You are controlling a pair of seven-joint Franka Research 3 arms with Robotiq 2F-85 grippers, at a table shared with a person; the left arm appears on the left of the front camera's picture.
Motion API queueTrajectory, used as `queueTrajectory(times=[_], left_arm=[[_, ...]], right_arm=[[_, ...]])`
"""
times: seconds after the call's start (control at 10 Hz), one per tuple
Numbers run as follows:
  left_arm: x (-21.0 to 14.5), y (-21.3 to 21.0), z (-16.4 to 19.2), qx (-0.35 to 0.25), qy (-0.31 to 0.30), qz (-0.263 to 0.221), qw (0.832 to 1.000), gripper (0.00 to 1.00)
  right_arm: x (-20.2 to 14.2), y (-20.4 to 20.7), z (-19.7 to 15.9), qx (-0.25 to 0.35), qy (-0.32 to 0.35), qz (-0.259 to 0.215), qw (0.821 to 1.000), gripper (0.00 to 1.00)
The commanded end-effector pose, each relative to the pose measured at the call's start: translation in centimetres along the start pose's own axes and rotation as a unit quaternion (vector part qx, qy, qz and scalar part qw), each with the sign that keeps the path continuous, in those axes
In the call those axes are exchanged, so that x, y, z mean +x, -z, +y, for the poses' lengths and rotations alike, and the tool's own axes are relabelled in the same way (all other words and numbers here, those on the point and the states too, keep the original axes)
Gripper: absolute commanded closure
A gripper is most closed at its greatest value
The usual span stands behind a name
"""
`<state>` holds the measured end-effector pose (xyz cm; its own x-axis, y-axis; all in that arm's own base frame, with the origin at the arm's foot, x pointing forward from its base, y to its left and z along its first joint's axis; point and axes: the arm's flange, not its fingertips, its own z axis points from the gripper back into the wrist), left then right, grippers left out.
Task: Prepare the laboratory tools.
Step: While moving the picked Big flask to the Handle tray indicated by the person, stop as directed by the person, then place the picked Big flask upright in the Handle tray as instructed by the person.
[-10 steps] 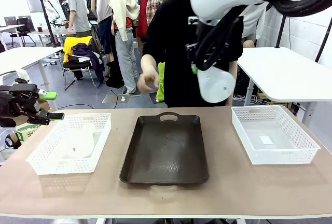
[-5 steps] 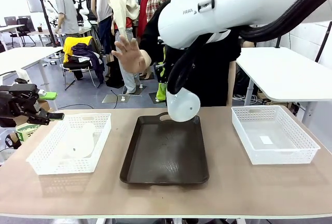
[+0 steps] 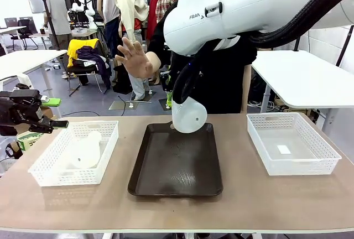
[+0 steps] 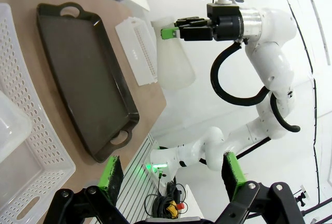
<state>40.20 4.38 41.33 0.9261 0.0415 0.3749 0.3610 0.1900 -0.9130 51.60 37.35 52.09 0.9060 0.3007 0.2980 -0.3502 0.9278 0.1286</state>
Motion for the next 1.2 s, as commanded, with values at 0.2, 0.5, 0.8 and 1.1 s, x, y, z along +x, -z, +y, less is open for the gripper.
queueTrajectory(times=[0.2,0.5,0.8,1.1], left_arm=[[-0.07,-0.17,-0.15,-0.003,0.004,0.002,1.0,0.0],[-0.07,-0.17,-0.15,-0.003,0.004,0.002,1.0,0.0],[-0.07,-0.17,-0.15,-0.003,0.004,0.002,1.0,0.0],[-0.07,-0.17,-0.15,-0.003,0.004,0.002,1.0,0.0]], right_arm=[[0.0,0.0,-0.04,-0.001,-0.003,0.0,1.0,1.0],[0.0,0.0,-0.04,-0.001,-0.003,0.0,1.0,1.0],[0.0,0.0,-0.04,-0.001,-0.003,0.0,1.0,1.0],[0.0,0.0,-0.04,-0.001,-0.003,0.0,1.0,1.0]])
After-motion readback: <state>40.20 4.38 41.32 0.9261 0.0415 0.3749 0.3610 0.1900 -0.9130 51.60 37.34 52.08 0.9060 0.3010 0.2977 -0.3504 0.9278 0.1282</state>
